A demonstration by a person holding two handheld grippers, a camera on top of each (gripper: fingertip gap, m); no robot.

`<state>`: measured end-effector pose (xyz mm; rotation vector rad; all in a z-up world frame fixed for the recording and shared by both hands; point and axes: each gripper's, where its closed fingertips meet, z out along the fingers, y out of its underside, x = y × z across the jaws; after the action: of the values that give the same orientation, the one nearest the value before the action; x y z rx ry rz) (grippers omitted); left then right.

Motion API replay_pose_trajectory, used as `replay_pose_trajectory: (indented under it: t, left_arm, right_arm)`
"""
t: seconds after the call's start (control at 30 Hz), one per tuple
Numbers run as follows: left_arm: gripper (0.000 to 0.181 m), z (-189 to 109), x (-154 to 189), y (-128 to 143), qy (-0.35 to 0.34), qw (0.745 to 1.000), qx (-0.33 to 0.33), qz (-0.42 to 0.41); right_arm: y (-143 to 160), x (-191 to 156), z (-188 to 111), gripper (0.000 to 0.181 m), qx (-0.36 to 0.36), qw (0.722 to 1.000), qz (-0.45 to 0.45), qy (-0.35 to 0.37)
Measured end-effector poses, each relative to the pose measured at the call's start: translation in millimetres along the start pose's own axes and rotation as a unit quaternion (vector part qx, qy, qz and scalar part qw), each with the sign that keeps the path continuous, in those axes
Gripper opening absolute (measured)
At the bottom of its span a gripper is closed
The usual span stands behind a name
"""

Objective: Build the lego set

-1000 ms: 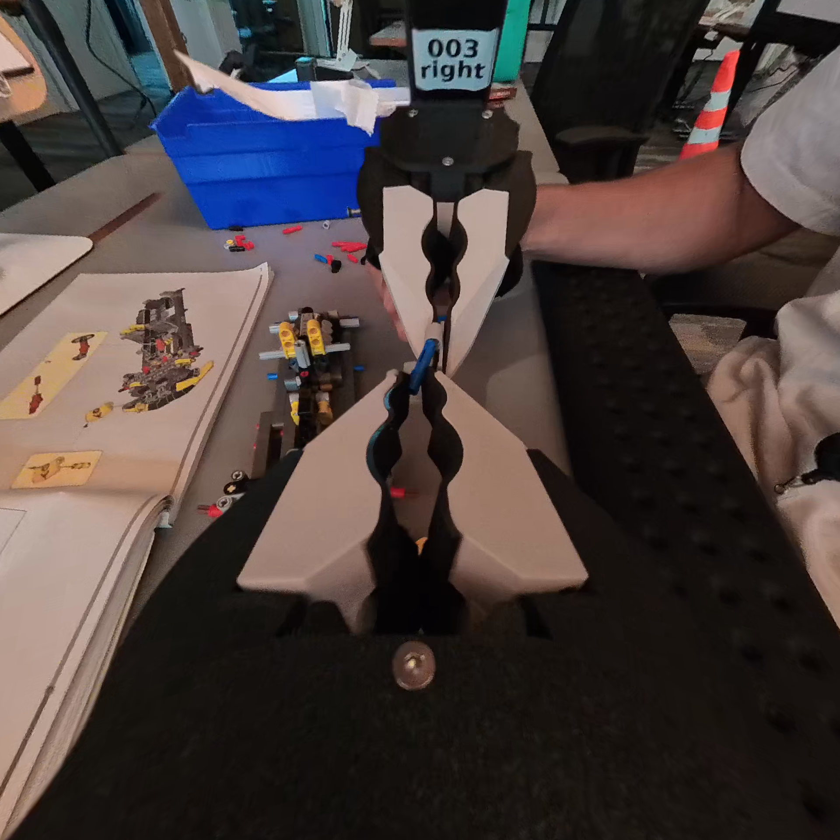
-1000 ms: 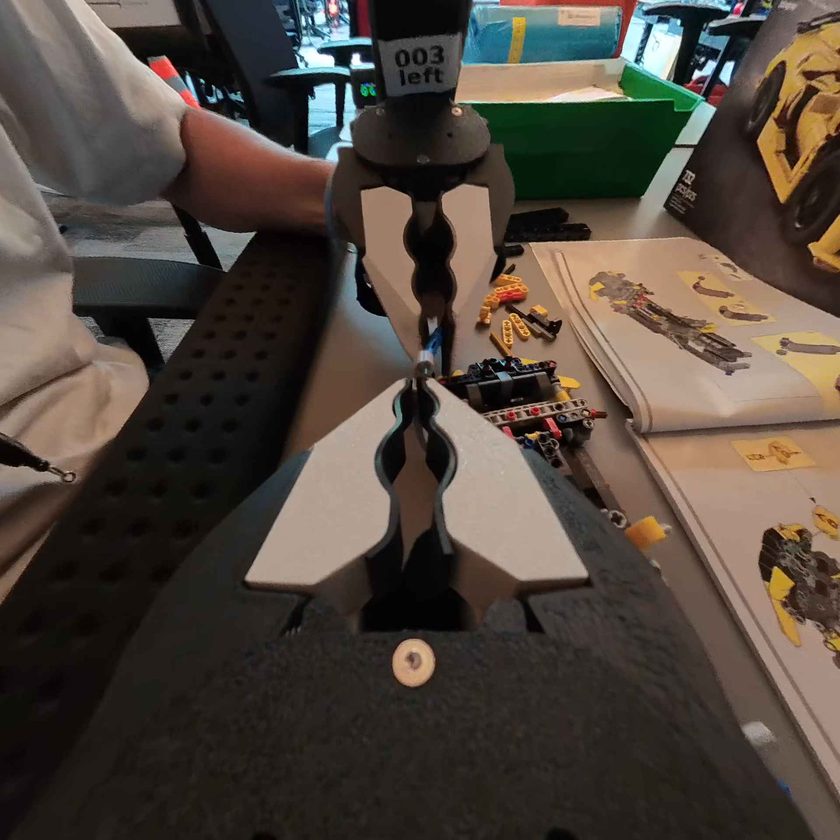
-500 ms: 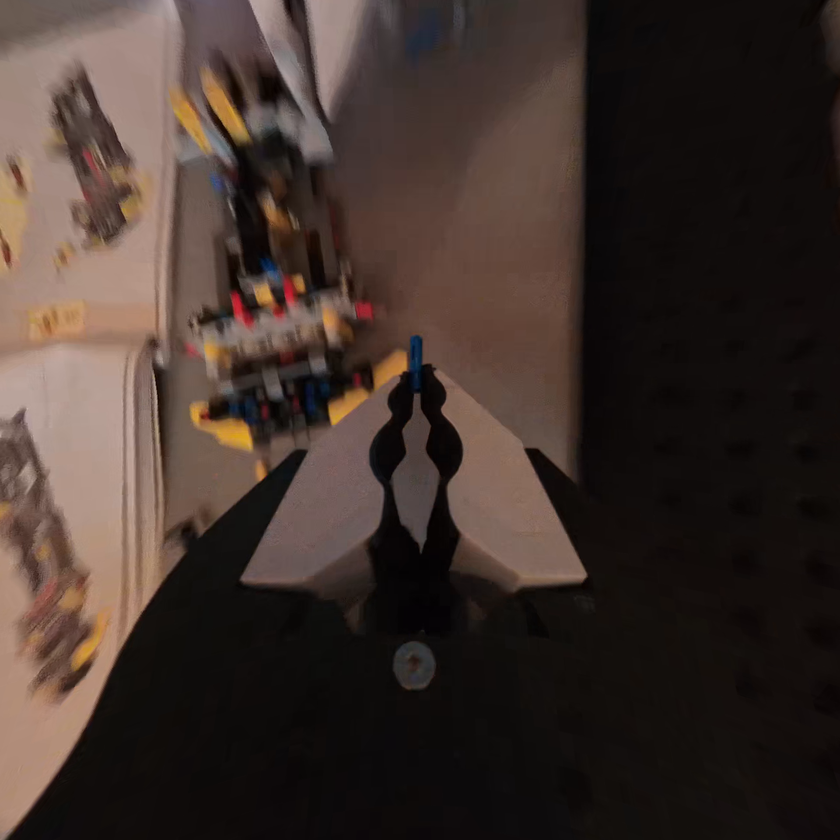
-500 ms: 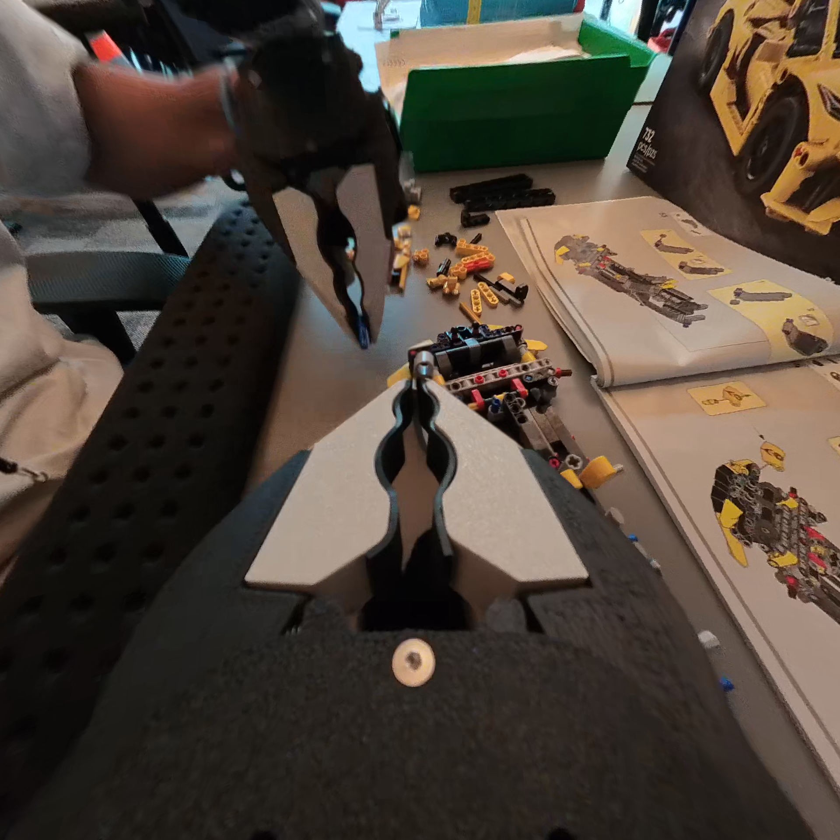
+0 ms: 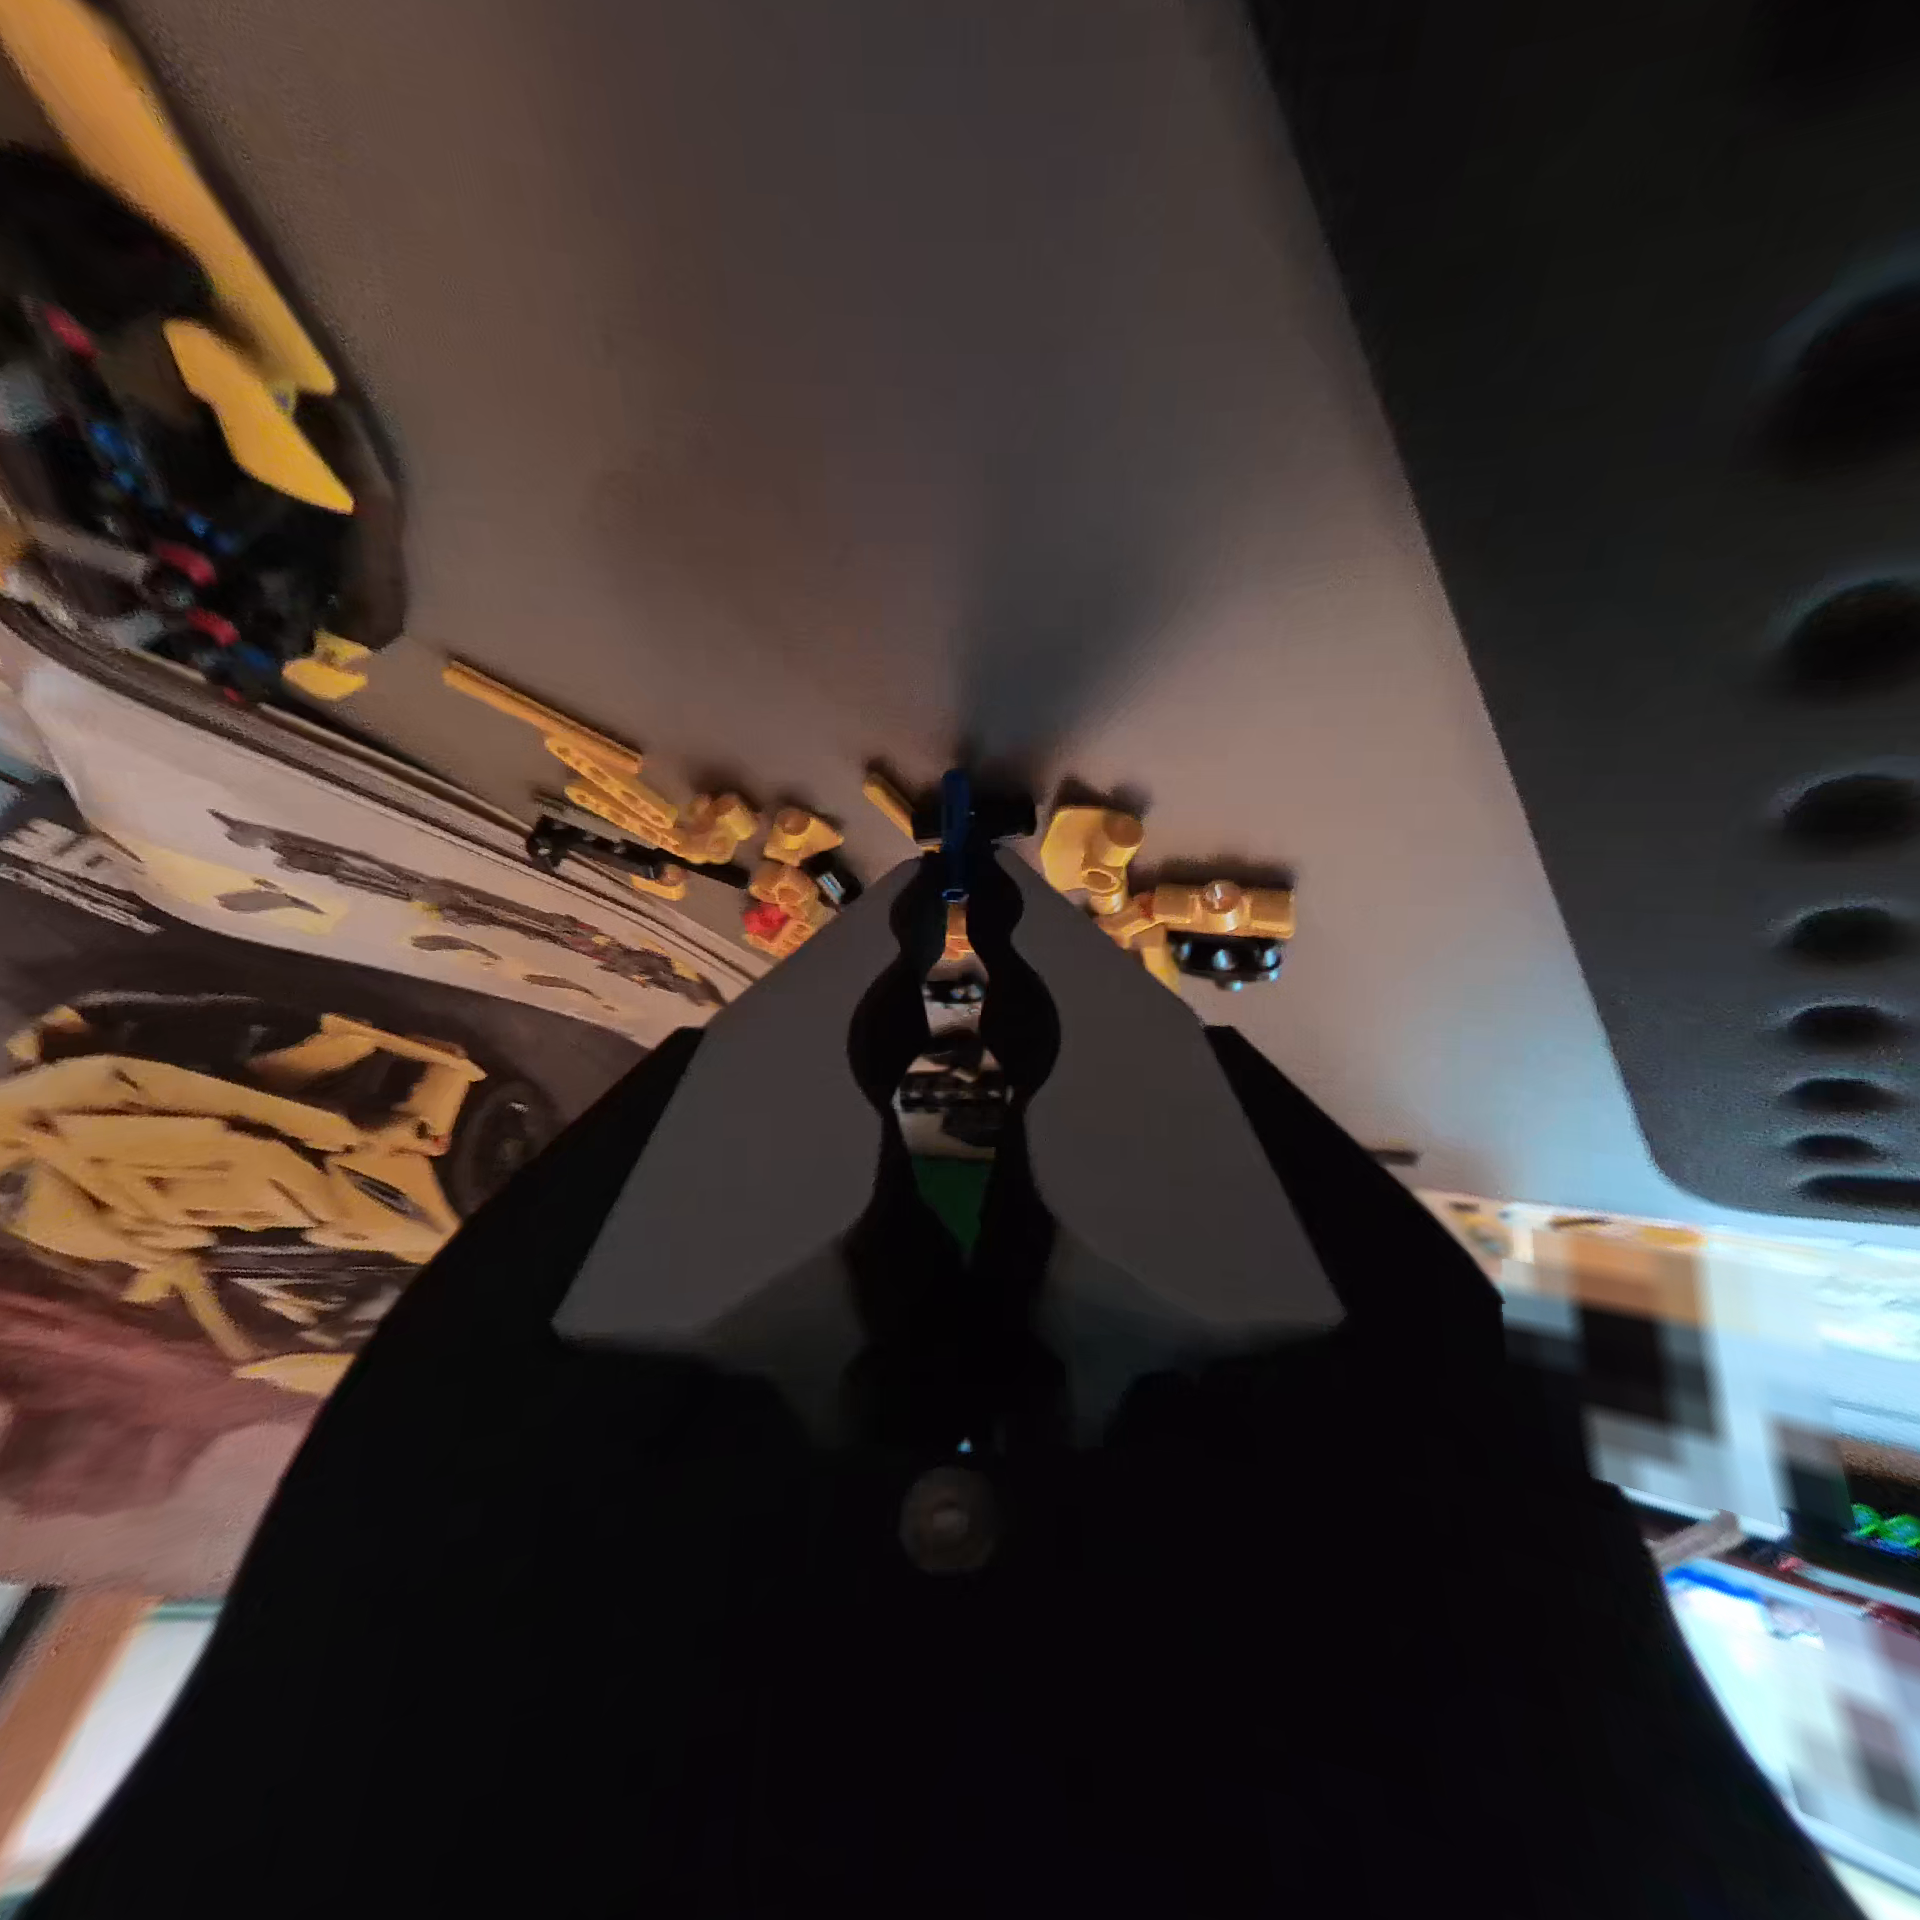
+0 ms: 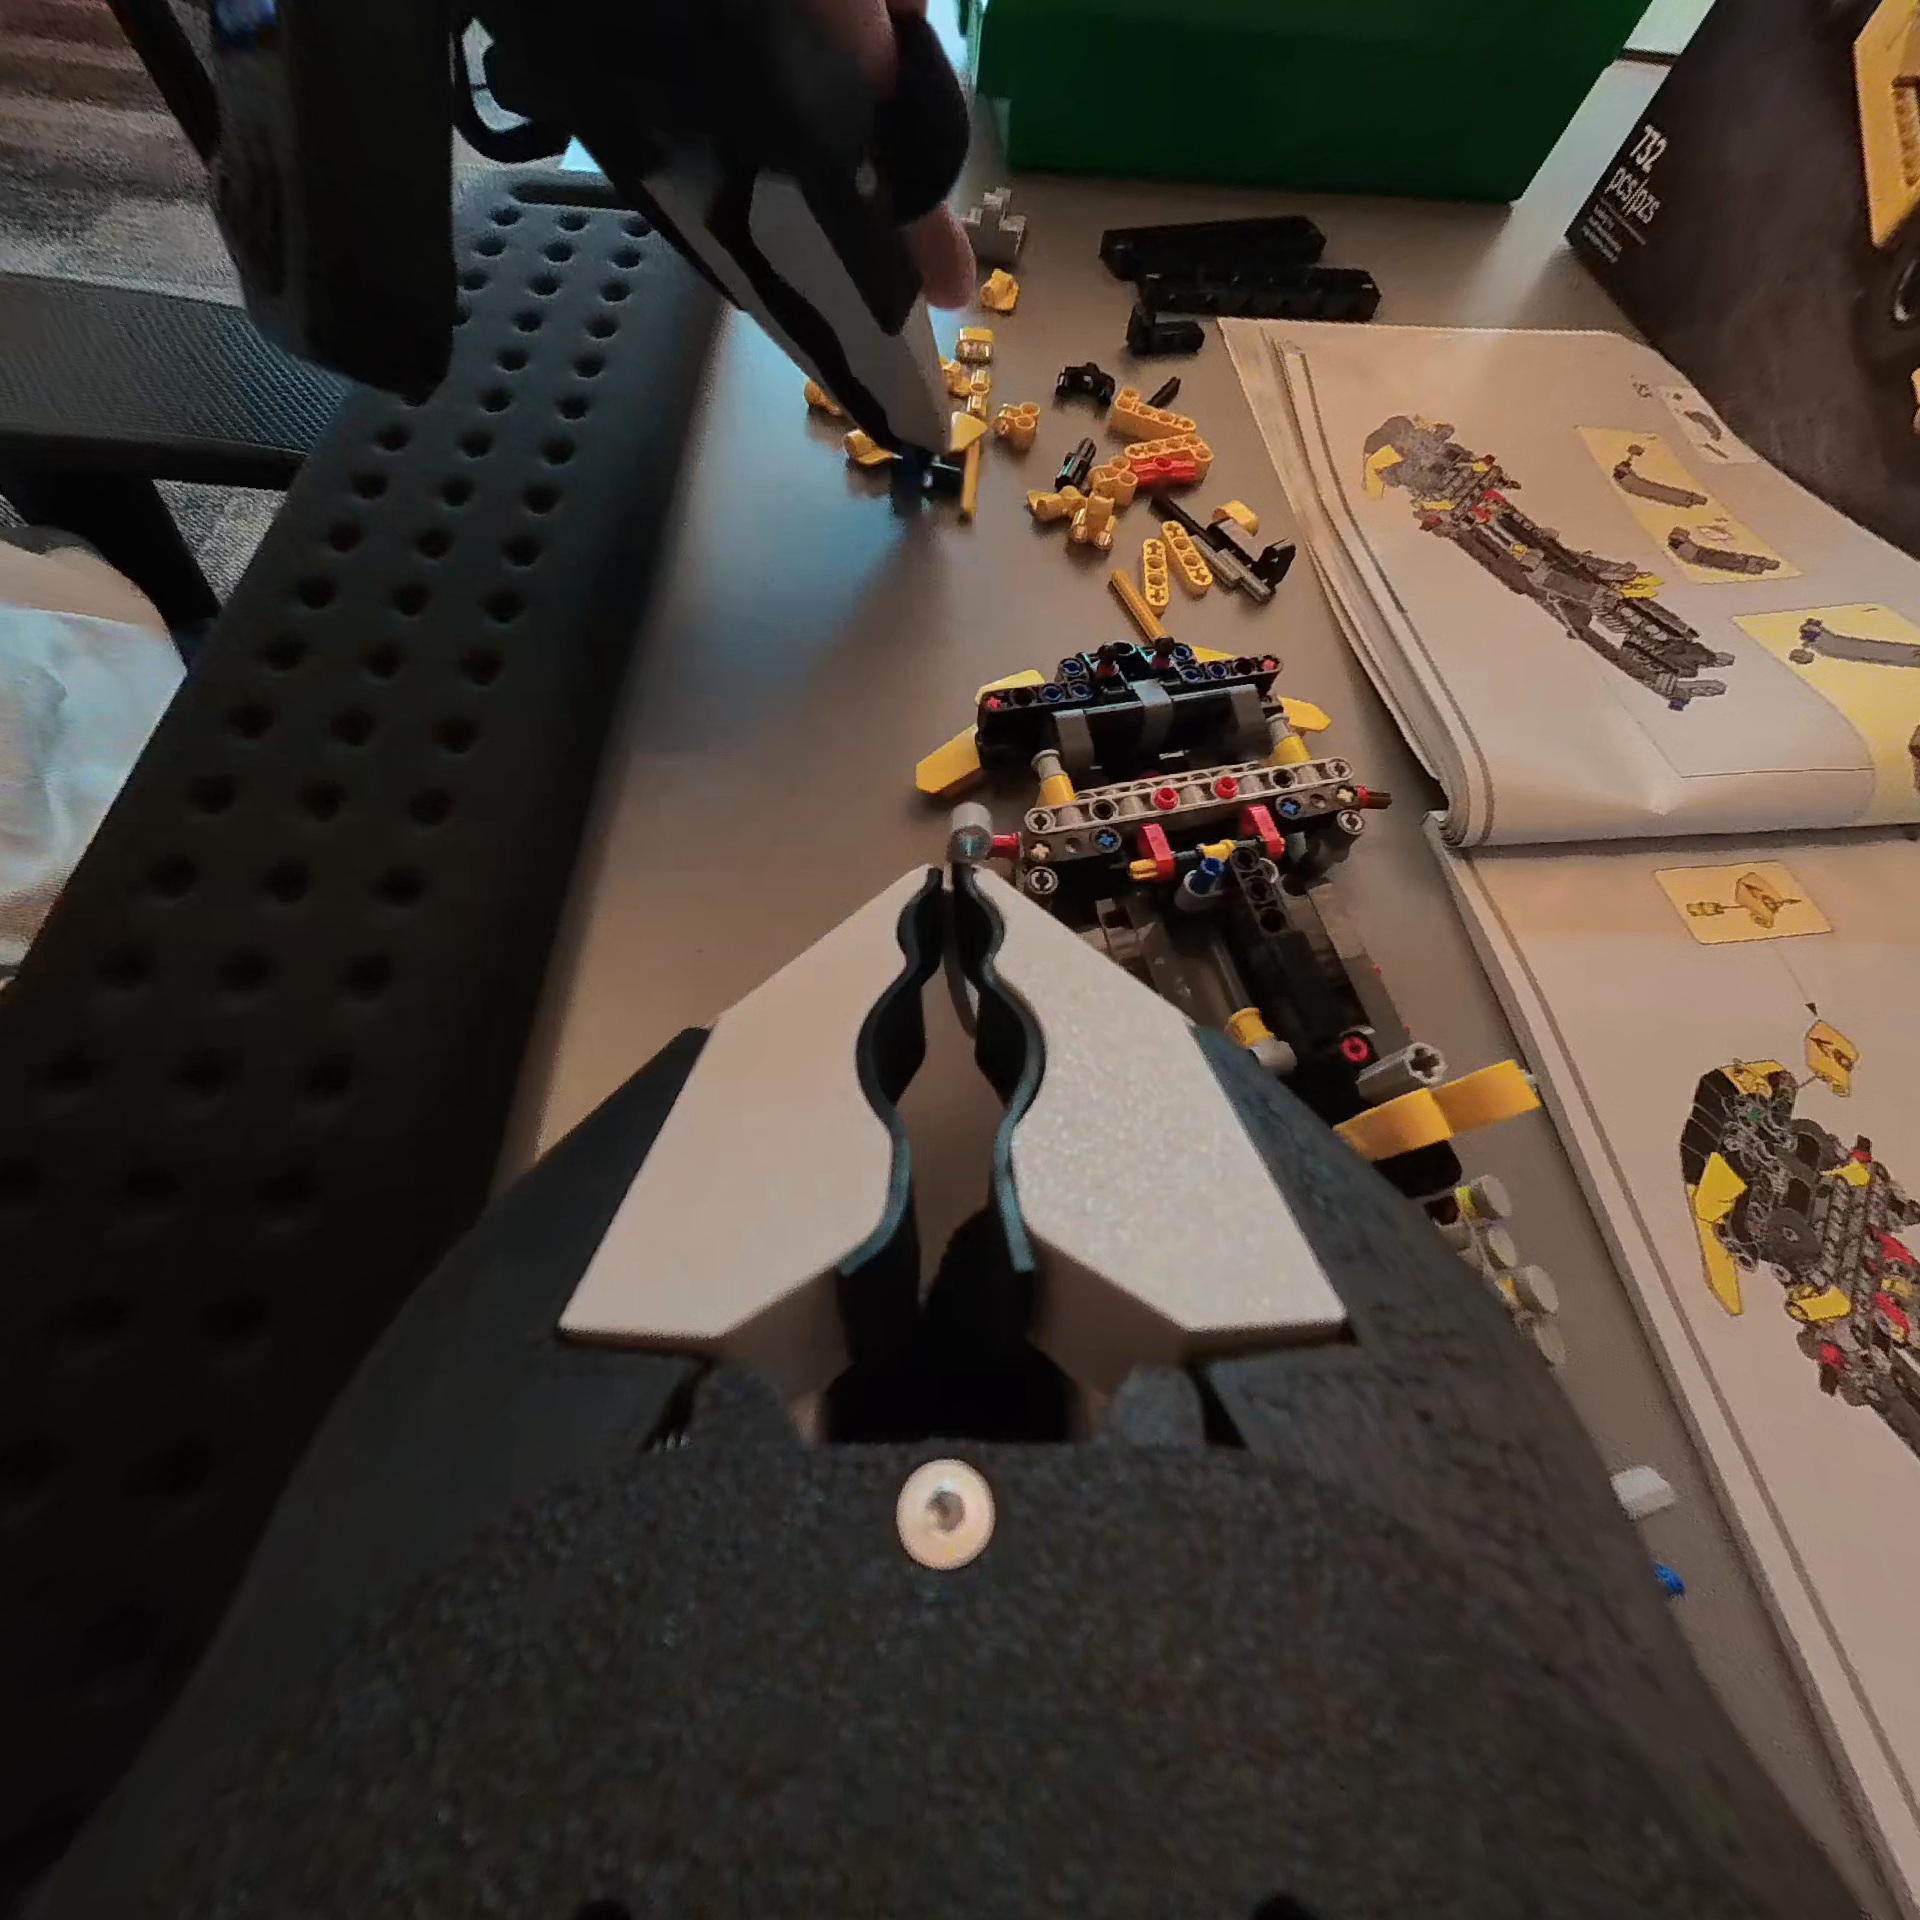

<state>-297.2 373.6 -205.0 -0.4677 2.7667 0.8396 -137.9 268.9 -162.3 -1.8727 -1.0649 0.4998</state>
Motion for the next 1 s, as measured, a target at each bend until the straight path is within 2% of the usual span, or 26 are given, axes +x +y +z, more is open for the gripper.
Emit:
replay_pose_trajectory:
  t: [0.07, 0.33, 0.6, 1.0]
  left_arm:
    - [0.002, -0.4, -2.4, -0.6, -0.001, 0.999, -0.011, 0.032]
    - [0.002, -6.7, -9.4, -17.5, 0.006, 0.996, 0.011, 0.094]
    - [0.002, -15.0, -13.6, -30.4, -0.013, 0.980, 0.012, 0.200]
    - [0.002, -16.2, -17.1, -36.3, -0.011, 0.976, 0.012, 0.215]
  right_arm:
    - [-0.6, -1.5, -0.2, 0.001, 0.003, 1.000, 0.002, -0.006]
    - [1.6, -3.6, -0.5, 0.001, 0.001, 1.000, 0.007, -0.017]
    - [1.0, -4.1, -2.3, 0.001, 0.007, 1.000, 0.013, -0.024]
    - [3.1, -5.0, -2.9, 0.001, 0.006, 0.999, 0.019, -0.032]
